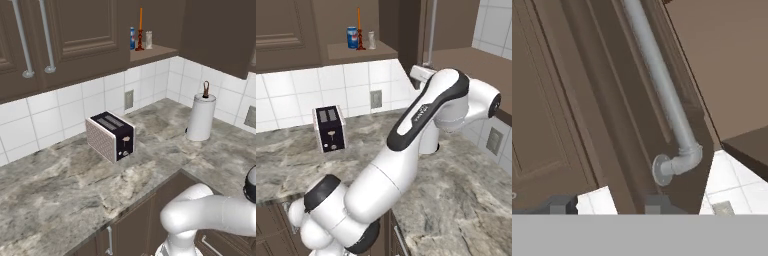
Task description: Pick the candle and candle from the dining table and place them in the open cabinet. Close the cabinet after placing the objects.
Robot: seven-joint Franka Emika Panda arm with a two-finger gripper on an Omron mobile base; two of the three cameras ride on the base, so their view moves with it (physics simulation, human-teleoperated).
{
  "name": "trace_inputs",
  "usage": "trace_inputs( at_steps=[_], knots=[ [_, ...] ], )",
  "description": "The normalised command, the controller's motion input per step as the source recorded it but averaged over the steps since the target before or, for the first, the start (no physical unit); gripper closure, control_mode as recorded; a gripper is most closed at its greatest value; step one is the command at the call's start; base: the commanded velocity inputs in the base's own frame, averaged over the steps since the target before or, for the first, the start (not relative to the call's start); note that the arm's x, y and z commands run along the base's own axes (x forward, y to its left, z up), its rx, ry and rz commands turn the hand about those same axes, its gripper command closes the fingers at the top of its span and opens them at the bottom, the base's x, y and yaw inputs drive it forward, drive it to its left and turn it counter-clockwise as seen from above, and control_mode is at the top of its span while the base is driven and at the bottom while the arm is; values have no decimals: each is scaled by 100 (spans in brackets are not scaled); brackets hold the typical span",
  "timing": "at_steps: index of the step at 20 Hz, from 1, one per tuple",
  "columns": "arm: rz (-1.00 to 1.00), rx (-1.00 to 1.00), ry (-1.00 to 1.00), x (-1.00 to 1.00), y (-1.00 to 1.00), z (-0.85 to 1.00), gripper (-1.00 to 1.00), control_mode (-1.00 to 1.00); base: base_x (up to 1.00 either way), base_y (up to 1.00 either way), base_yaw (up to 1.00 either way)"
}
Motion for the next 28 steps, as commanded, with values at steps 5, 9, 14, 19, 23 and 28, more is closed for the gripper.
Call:
trace_inputs(
  at_steps=[5,9,14,19,23,28],
  knots=[
    [-1,-1,-18,100,100,-100,-100,-100,0,0,0],
    [-1,0,-11,100,100,-56,-100,-100,0,0,0],
    [0,0,0,100,100,-25,-100,-100,0,0,0],
    [0,0,0,100,100,-45,-100,-100,0,0,0],
    [0,0,0,100,100,-49,-100,-100,0,0,0],
    [0,1,0,100,100,-34,-100,-100,0,0,0]
  ],
)
